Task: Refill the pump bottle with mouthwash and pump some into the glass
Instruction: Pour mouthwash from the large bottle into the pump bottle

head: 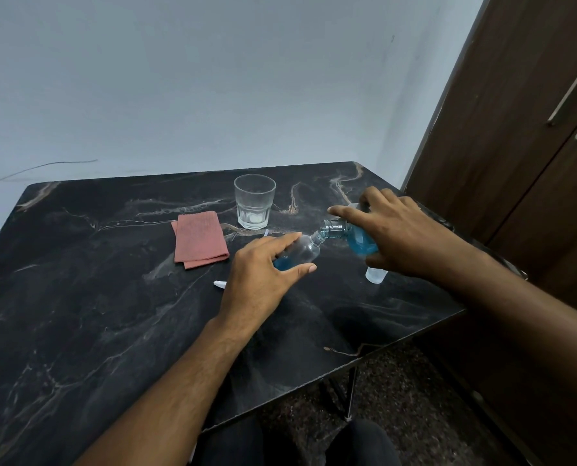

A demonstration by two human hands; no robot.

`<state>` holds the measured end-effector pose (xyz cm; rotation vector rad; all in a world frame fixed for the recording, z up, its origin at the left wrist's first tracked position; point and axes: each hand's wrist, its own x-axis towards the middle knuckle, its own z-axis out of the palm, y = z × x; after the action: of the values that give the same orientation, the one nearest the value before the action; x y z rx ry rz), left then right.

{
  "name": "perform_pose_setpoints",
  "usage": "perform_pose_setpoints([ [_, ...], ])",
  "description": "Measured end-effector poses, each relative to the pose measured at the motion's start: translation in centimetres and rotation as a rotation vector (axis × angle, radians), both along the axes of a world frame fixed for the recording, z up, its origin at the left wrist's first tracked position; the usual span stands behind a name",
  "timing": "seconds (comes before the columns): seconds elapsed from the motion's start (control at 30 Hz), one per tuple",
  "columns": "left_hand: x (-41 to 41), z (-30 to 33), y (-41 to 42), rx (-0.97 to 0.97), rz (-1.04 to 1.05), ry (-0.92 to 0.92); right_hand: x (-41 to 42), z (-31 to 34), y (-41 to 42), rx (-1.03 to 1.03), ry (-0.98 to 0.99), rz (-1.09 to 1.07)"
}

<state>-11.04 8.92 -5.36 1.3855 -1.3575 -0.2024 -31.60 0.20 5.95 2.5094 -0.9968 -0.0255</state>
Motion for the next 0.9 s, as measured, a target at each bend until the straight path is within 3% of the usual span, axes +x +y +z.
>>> perform_pose_setpoints([
  [0.9, 0.04, -0.16, -0.13, -0.017, 0.006, -0.017, 0.04, 0.58, 0.45, -0.011, 0.024, 0.001],
])
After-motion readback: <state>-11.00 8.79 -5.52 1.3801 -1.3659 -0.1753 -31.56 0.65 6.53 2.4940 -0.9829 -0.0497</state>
